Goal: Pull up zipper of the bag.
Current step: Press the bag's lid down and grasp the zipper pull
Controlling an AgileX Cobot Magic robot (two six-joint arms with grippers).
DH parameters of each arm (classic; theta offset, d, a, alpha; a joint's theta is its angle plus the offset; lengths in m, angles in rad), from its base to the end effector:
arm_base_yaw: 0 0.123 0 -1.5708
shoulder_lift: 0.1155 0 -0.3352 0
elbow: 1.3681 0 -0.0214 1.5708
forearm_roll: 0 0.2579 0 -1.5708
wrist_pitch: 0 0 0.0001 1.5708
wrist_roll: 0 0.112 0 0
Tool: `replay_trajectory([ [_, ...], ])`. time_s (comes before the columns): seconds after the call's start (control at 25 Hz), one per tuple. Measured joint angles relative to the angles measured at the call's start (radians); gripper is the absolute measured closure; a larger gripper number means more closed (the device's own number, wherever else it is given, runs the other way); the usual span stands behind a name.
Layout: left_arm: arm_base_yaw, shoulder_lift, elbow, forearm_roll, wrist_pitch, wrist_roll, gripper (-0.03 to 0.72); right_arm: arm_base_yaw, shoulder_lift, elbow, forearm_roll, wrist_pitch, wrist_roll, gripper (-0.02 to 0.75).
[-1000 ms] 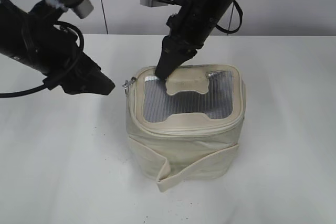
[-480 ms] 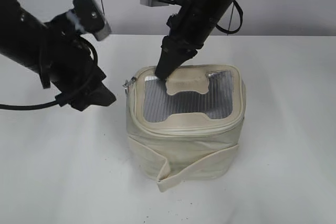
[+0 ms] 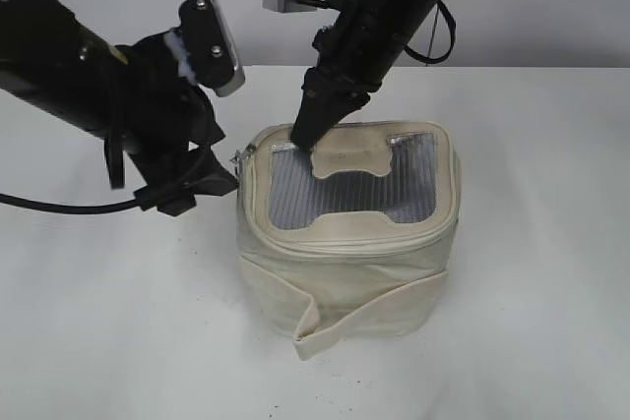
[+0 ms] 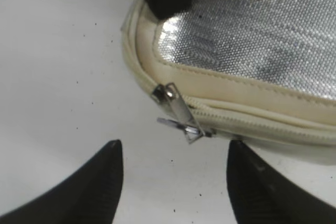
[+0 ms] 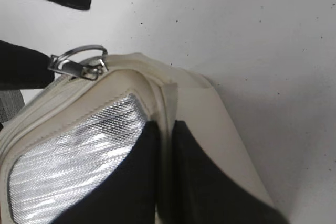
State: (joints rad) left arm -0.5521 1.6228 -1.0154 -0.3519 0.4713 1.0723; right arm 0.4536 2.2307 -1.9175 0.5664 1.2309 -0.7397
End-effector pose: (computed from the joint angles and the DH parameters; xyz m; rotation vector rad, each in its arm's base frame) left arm 0.2914 -0.2001 0.2528 1.5842 1.9644 -0.1175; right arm 0.4310 0.2732 0.2302 -1.4077 2.4848 0.7654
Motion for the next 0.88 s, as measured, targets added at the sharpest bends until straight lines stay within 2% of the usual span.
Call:
replay_trajectory([
  [0.36, -0.021, 0.065, -0.027, 0.002, -0.024, 0.003, 0.219, 0.0, 0.0, -0.001, -0.004, 0.0, 0.003, 0.692],
  [0.52, -0.021, 0.091, -0.05, 0.002, -0.021, 0.003, 0.309, 0.0, 0.001, -0.002, -0.007, 0.0, 0.003, 0.692],
  [0.6, -0.022, 0.096, -0.055, 0.006, -0.014, 0.004, 0.407, 0.0, 0.001, -0.003, -0.008, 0.0, 0.005, 0.692],
  [0.88, -0.023, 0.097, -0.058, 0.025, -0.001, 0.003, 0.403, 0.0, 0.001, -0.003, -0.008, 0.0, 0.005, 0.693],
])
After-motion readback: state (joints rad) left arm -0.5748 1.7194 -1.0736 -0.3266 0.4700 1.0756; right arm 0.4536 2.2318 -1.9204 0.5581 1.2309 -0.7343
